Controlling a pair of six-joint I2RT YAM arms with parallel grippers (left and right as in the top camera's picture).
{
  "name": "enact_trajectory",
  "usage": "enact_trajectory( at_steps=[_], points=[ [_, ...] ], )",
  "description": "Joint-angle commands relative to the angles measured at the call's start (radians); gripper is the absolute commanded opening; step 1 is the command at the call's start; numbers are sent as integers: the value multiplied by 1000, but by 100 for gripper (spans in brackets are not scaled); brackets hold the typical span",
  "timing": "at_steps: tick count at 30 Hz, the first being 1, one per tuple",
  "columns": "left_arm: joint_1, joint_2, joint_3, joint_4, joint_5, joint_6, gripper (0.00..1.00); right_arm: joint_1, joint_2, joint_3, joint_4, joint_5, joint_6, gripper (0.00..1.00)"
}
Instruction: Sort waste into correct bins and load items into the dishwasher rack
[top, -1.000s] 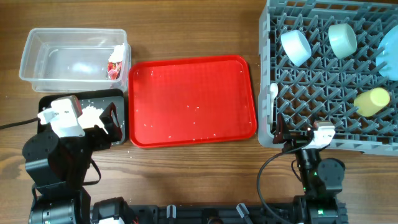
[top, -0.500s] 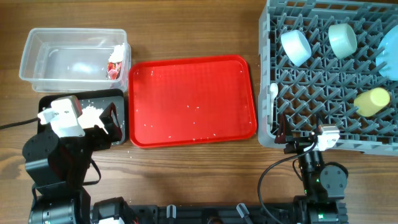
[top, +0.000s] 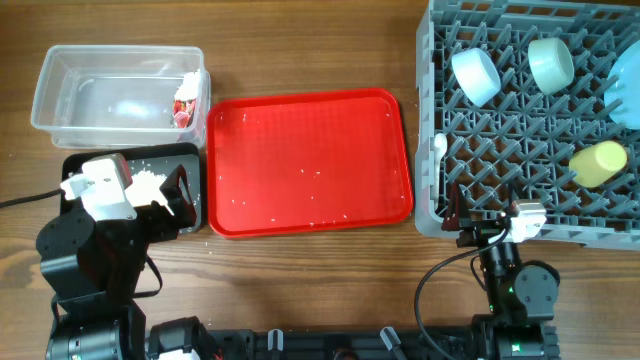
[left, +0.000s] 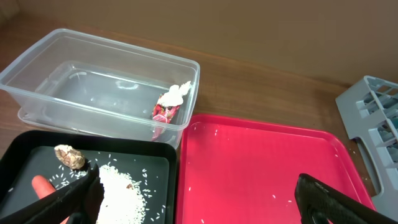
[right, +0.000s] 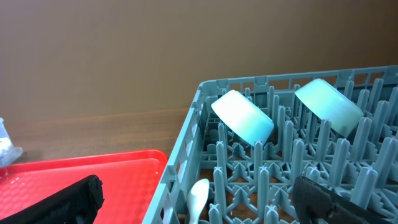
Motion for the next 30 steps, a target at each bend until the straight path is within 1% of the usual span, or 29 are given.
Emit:
enact_trajectory(
  at_steps=[1,21,24,27,30],
  points=[
    [6,-1,-6,2,8,13,100,4,-16,-1,0,-16,10,100],
    [6,-3,-10,1,8,12,100,4,-16,-1,0,-16,10,100],
    [-11,-18,-14,-56,-21,13,100,4,-16,-1,0,-16,10,100],
    [-43,-56,-42,-91,-50,13,100,4,-16,-1,0,-16,10,100],
    [-76,-122,-121,-64,-64,13,100,4,-16,-1,0,-16,10,100]
  ],
)
